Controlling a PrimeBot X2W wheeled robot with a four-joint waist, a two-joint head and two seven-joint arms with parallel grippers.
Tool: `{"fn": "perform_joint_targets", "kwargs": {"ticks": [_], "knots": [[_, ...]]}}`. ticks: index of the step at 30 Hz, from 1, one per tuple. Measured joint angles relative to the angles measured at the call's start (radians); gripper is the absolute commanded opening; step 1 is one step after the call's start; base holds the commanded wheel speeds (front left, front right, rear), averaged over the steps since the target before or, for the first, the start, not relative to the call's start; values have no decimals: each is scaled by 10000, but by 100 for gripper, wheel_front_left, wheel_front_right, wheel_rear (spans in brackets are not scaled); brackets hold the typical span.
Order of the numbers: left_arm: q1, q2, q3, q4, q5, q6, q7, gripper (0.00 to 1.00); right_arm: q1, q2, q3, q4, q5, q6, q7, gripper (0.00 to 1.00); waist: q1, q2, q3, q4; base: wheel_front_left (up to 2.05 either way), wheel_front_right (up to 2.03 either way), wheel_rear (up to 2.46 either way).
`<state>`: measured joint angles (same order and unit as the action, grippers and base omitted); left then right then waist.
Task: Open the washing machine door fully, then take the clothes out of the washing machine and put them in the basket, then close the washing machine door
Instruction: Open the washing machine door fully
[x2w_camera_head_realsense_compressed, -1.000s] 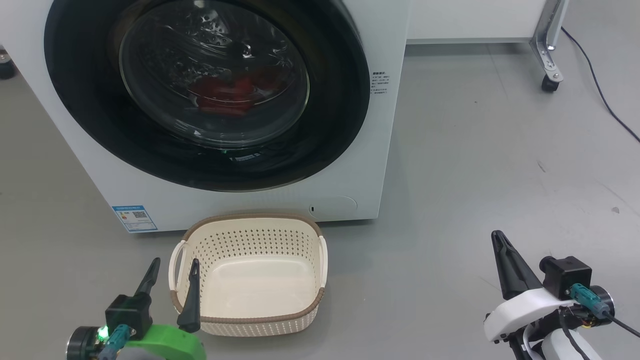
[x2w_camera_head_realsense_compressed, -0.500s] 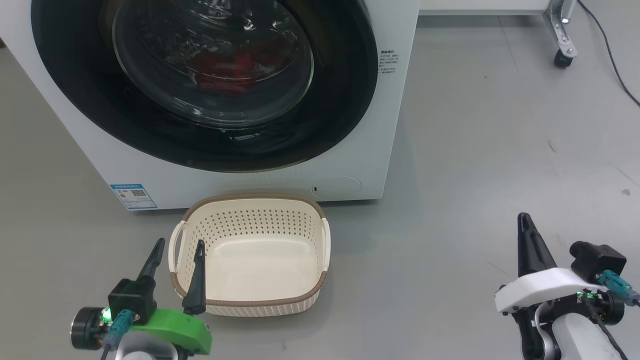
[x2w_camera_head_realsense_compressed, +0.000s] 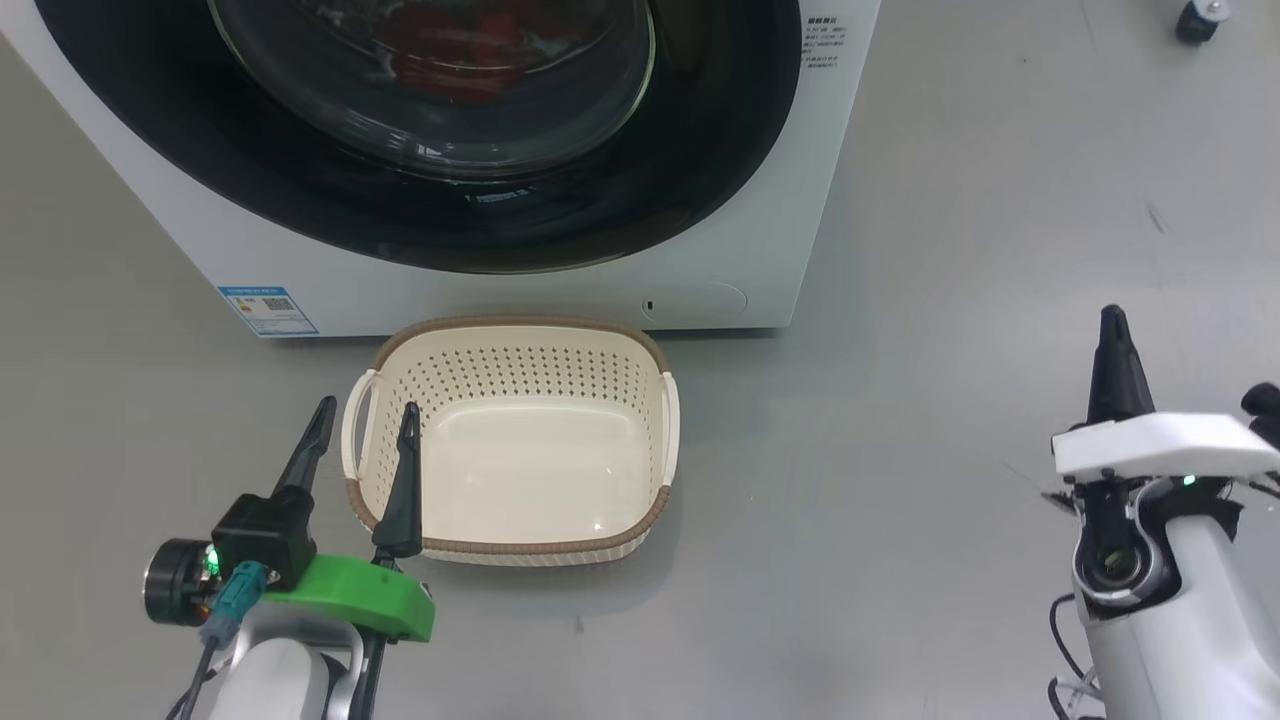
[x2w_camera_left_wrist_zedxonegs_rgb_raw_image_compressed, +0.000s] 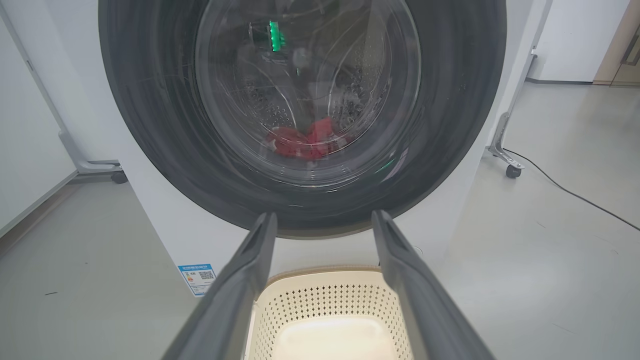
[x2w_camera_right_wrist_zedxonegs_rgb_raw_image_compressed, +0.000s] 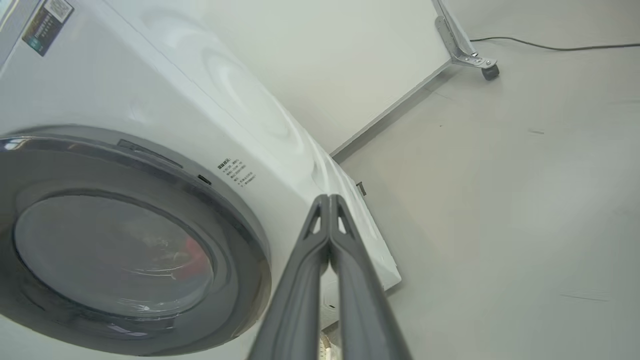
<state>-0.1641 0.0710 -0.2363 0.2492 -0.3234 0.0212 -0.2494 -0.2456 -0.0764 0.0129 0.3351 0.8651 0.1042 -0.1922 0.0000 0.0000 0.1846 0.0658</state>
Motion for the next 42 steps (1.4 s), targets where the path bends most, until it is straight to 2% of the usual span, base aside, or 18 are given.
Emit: {"fn": "perform_joint_targets", "kwargs": {"ticks": [8, 15, 29, 36, 42], "knots": [[-521, -109, 8, -169, 81, -2, -29, 100, -1779, 132, -838, -4, 2830, 88, 1229, 0, 0, 0, 822, 203, 0, 0, 0], [-877, -198, -44, -351, 82, -15, -29, 100, -3045, 104, -1150, 46, 4165, 88, 2322, 0, 0, 0, 1464, 365, 0, 0, 0], [-1716, -299, -291, -619, 98, -184, -29, 100, -5178, -535, -1070, 311, 5365, 88, 4458, 0, 1, 0, 2709, 860, 0, 0, 0], [-1931, -343, -395, -625, 96, -238, -31, 100, -6121, -911, -917, 520, 5565, 54, 5285, 0, 1, 0, 3135, 1210, 0, 0, 0], [-2062, -364, -466, -619, 96, -267, -42, 100, -6772, -984, -617, 681, 5603, -125, 5833, 0, 1, 0, 3398, 1434, 0, 0, 0]]}}
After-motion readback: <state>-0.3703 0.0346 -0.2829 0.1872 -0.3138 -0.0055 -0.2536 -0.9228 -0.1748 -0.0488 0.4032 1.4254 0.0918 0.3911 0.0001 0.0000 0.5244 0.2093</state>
